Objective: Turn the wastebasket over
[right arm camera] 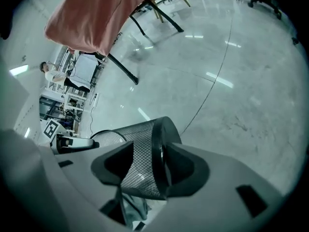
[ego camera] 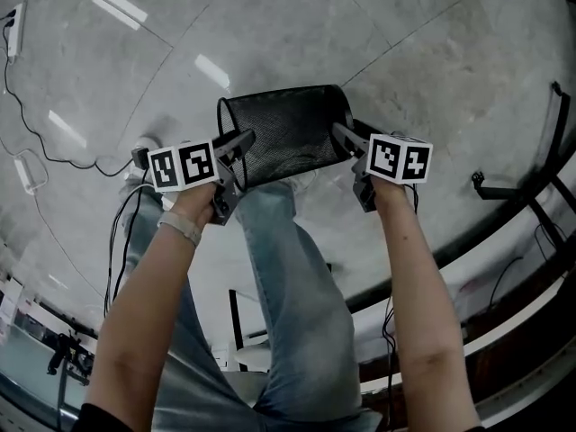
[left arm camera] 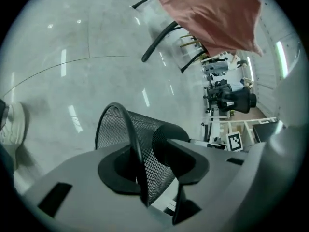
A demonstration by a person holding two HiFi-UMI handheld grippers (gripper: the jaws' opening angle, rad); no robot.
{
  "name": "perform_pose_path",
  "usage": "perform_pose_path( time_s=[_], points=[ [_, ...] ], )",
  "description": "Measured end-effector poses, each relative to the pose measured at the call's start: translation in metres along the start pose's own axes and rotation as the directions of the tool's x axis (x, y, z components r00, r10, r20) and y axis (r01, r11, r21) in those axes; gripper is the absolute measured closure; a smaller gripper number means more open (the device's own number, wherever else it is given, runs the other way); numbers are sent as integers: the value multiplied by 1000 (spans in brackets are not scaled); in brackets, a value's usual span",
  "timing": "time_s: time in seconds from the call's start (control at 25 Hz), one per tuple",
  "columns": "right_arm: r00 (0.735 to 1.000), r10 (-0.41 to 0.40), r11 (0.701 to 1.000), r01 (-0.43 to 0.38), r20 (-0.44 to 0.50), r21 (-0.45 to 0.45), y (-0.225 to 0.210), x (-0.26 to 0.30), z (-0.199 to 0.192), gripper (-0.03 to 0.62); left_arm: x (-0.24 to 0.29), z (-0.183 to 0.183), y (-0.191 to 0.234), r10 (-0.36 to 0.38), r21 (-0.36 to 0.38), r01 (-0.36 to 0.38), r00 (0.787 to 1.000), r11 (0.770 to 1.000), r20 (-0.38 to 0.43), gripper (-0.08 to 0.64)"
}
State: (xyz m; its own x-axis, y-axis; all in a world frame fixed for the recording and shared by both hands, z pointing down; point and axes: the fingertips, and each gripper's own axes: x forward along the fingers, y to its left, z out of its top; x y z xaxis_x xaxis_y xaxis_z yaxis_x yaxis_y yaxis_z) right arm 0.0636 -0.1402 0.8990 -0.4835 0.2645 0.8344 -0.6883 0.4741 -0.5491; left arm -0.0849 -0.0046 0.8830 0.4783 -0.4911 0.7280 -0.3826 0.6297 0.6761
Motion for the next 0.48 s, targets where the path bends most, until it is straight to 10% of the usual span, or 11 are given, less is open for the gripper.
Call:
perform_pose_path(
  time_s=[0.28,0.48],
  points=[
    [998,-44,999,45,37,-14,-18,-16,14,388,-14,12,-56,-132,7,132,991,991,18,503],
    [989,-60,996,50,138,76,-28,-44,24,390,-3,11,-121,-83,309,88,996,947,-30,526]
  ],
)
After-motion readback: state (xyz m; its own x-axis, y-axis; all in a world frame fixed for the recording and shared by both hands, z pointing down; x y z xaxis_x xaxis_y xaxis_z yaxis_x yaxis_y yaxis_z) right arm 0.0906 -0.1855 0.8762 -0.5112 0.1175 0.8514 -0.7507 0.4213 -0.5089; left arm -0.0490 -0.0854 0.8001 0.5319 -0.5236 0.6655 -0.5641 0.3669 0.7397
